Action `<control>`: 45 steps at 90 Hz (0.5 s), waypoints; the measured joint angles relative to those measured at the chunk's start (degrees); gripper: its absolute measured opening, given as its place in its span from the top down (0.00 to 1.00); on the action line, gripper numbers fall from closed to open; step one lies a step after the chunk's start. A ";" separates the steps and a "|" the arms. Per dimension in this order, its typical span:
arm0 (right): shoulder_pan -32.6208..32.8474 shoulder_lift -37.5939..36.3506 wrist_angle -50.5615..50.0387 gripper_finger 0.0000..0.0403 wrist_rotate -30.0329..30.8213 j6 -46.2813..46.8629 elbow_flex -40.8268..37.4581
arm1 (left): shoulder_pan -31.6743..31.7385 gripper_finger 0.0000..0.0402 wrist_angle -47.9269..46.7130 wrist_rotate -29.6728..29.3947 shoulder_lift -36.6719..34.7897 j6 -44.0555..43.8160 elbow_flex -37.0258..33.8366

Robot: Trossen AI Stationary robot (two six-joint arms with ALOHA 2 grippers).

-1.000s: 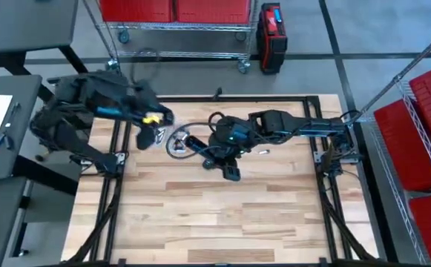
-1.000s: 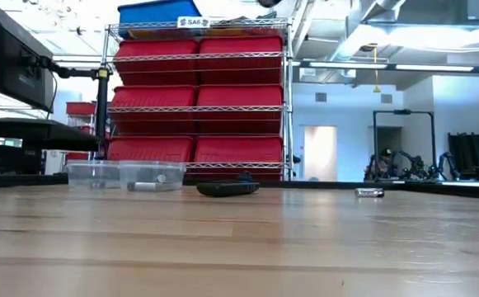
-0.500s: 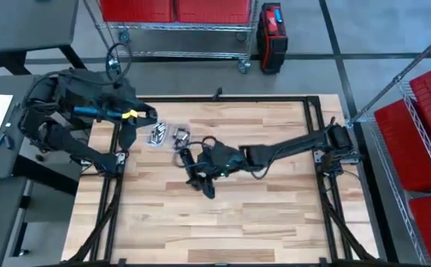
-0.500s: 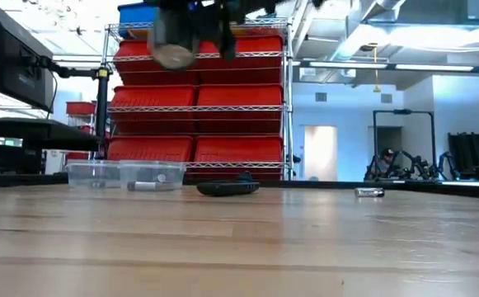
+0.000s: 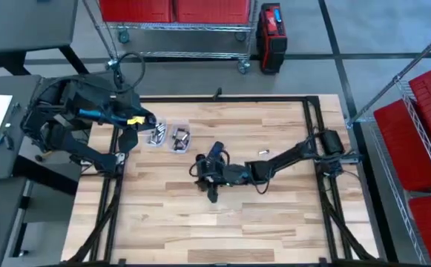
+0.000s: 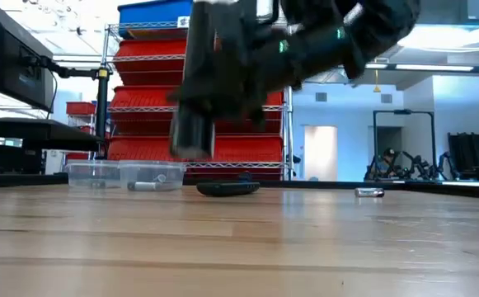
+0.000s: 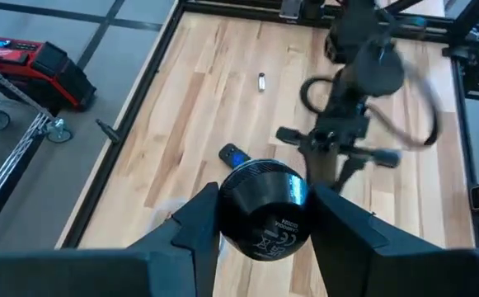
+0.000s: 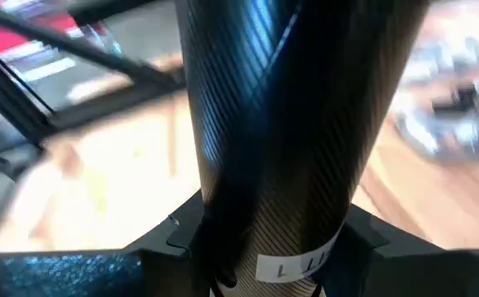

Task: Insert battery
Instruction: Close the flashlight battery compartment

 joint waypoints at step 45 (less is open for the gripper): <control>3.66 5.25 1.81 0.66 5.49 -13.11 2.44 | -0.59 0.67 -0.10 0.00 -0.06 -0.26 0.00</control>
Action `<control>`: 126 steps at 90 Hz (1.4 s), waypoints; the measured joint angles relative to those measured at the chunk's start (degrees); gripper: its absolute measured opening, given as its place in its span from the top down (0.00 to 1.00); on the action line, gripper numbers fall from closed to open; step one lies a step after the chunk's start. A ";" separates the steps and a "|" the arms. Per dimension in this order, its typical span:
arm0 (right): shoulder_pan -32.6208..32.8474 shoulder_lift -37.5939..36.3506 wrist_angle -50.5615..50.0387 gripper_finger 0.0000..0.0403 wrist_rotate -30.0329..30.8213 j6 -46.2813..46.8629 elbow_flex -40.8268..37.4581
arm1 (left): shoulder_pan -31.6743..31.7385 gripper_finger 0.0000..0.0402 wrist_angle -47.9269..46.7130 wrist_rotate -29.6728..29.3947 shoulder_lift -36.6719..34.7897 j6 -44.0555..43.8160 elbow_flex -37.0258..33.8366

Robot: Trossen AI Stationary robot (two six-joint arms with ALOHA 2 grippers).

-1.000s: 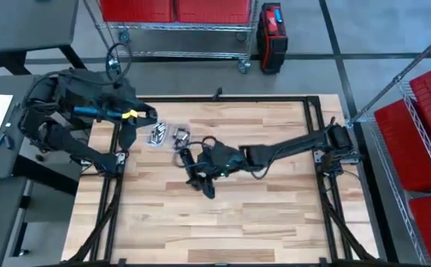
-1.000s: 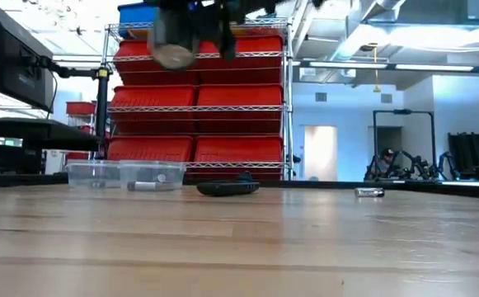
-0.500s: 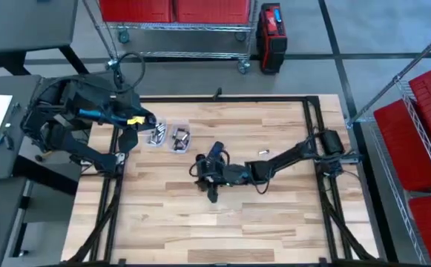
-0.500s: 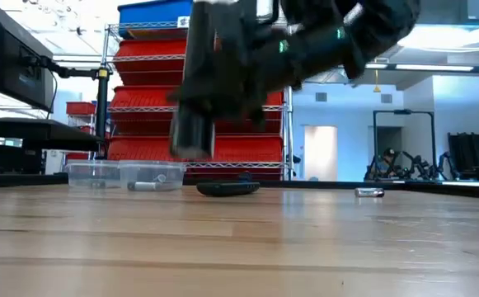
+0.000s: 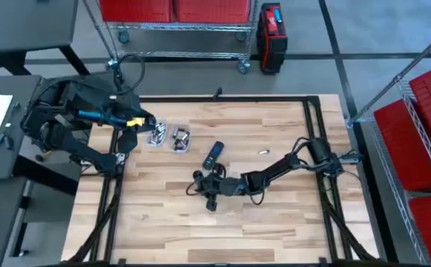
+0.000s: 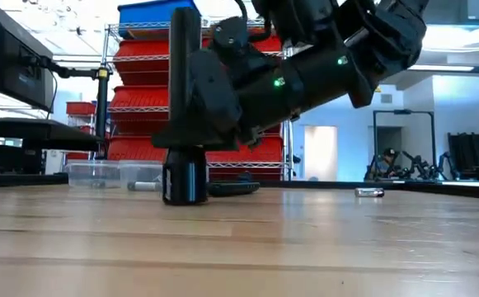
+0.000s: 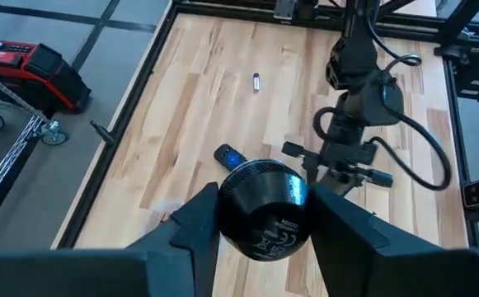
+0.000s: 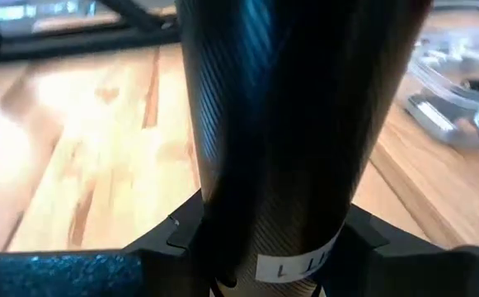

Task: Insert battery
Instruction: Close the flashlight battery compartment

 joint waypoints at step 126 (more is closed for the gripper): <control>0.74 -5.98 -6.66 0.29 -0.04 -3.43 3.42 | 0.02 0.67 -6.94 5.04 4.49 4.51 -0.04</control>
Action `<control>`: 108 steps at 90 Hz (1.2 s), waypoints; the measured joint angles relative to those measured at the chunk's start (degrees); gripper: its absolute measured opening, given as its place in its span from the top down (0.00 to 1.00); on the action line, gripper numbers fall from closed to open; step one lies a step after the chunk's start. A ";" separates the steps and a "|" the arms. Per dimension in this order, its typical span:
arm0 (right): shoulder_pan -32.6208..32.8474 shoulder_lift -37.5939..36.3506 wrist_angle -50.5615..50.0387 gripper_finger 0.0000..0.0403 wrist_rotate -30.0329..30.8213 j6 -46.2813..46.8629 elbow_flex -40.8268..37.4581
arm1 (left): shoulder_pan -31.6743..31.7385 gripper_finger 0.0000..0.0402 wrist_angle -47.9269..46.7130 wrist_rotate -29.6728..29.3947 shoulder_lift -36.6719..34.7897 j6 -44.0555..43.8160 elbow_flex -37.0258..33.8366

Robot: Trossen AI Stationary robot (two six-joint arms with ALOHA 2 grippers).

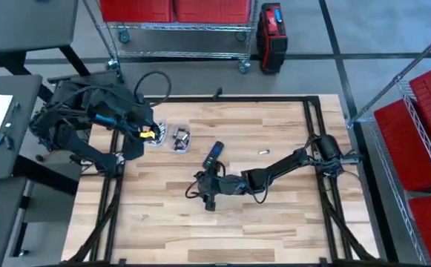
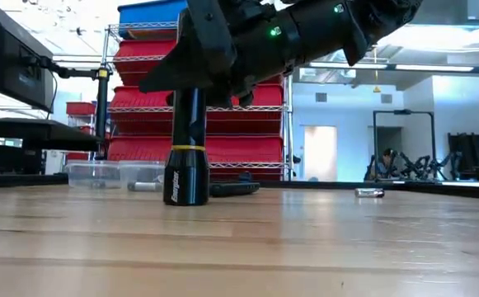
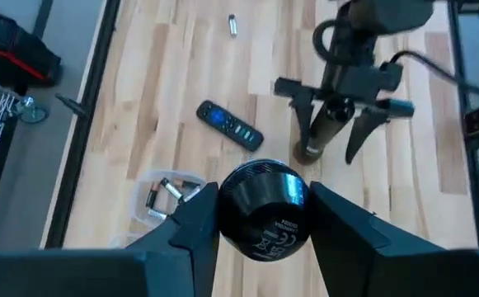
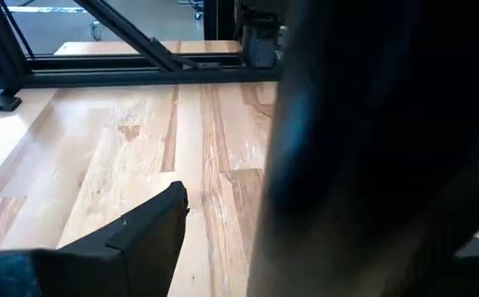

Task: Insert battery
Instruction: Close the flashlight battery compartment

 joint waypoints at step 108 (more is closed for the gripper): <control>1.19 -35.63 -7.13 0.29 0.09 -5.57 4.87 | -4.47 0.67 0.82 3.96 -0.26 -9.43 -23.22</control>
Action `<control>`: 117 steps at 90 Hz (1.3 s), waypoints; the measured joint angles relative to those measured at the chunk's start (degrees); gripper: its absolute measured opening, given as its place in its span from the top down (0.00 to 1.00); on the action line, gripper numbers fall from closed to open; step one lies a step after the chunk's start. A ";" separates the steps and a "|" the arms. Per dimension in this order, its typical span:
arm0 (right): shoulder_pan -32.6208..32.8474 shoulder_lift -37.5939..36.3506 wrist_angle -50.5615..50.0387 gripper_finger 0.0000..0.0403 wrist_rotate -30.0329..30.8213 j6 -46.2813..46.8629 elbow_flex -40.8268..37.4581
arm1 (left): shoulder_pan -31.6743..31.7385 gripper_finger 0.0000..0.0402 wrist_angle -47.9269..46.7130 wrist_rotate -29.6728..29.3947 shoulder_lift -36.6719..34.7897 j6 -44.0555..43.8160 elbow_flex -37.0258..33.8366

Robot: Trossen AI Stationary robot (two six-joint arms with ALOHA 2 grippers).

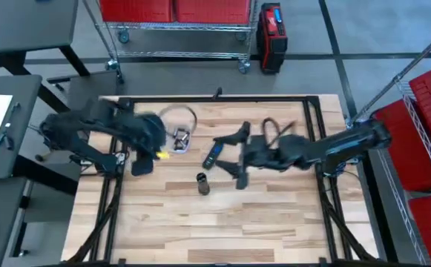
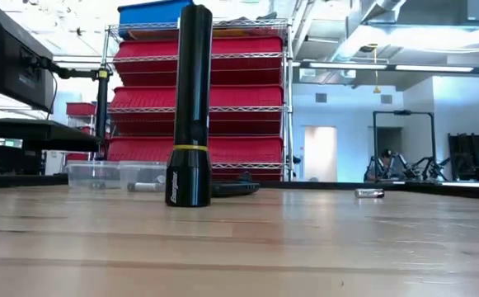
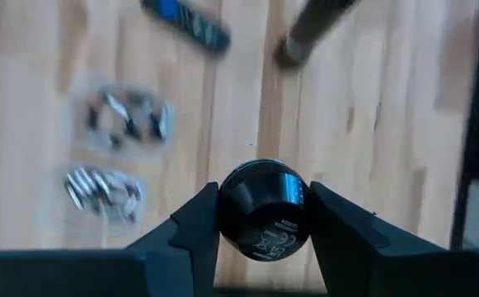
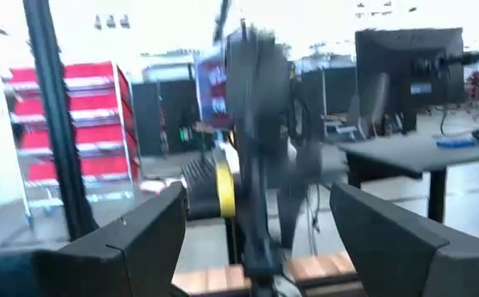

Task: Insert battery
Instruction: Close the flashlight battery compartment

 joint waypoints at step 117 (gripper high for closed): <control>1.70 -9.51 -16.72 0.29 0.36 10.16 0.02 | -3.44 0.51 51.67 8.97 6.00 -18.85 -55.48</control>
